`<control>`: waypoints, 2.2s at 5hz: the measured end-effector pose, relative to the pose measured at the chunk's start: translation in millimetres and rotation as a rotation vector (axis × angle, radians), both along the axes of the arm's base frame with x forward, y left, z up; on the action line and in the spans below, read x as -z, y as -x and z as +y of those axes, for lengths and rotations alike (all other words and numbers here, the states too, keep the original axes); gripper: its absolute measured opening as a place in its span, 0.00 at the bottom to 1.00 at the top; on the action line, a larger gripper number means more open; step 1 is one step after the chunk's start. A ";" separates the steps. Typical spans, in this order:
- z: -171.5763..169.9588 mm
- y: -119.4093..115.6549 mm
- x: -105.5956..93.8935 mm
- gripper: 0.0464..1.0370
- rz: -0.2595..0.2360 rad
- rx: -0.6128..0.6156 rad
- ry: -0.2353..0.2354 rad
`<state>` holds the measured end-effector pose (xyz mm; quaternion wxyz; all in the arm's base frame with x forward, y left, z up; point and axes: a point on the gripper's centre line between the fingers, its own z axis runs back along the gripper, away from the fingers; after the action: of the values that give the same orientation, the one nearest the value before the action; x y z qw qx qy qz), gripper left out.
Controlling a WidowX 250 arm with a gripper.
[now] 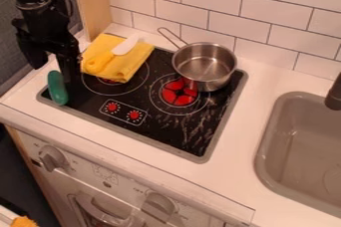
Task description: Move the yellow knife to the bottom of silver pot
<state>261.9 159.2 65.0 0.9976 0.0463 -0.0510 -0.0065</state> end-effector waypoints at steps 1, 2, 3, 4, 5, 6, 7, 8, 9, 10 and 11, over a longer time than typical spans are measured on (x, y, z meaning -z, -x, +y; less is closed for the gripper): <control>-1.0 1.5 10.8 0.96 0.031 -0.006 0.016; 1.6 -17.6 18.2 0.96 0.034 -0.005 -0.003; 2.8 -31.0 28.0 0.96 0.046 0.006 -0.012; 2.0 -41.7 31.4 0.96 0.044 0.003 -0.020; -2.0 -51.9 36.8 0.96 0.044 0.007 -0.025; -3.6 -62.0 43.4 0.96 0.050 -0.003 -0.030; -4.8 -70.3 47.0 0.91 0.051 -0.013 -0.031; -4.5 -75.9 46.6 0.64 0.048 -0.018 -0.019; -7.6 -76.2 46.3 0.46 0.048 -0.007 0.000; -10.9 -69.6 35.6 0.46 0.031 -0.011 0.031; -21.8 -51.8 11.1 0.46 -0.013 0.001 0.058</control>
<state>313.7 137.5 53.8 0.9982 0.0175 -0.0577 -0.0051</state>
